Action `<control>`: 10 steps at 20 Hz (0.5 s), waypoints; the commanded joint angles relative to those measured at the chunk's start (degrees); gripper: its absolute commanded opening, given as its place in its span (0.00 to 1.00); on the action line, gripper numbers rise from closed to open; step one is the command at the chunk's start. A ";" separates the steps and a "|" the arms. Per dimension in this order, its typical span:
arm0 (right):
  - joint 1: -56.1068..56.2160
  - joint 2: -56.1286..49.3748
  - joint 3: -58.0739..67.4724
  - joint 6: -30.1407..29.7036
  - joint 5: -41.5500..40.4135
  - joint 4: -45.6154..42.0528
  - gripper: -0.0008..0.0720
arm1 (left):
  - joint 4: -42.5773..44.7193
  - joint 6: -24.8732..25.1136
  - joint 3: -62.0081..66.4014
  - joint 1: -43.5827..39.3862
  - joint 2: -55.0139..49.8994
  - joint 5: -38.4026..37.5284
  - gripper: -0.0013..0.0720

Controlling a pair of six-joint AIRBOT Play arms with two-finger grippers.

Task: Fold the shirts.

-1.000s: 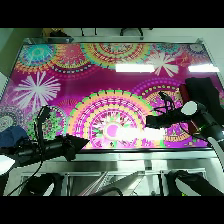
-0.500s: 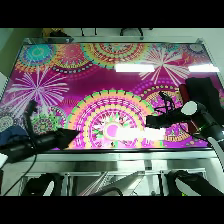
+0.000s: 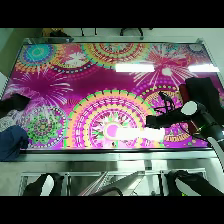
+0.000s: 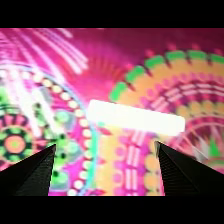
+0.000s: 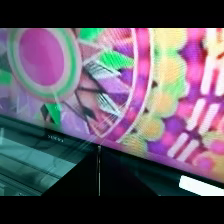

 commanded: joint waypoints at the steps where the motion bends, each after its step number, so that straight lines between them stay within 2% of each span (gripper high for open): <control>1: 0.02 -0.17 -0.04 0.02 -0.02 0.02 0.04 | 13.51 -3.04 7.15 8.41 -10.51 0.63 0.98; 4: 0.02 -0.17 -0.04 0.02 -0.09 0.02 0.04 | 20.72 -5.55 6.51 14.36 -17.70 -3.50 0.98; 6: 0.02 -0.22 -0.04 0.04 -0.92 0.02 0.04 | 21.68 -6.12 2.51 18.56 -20.59 -4.76 0.98; 10: 0.02 -0.22 -0.04 0.02 -0.87 0.00 0.04 | 21.31 -6.45 -7.63 23.26 -22.45 2.27 0.98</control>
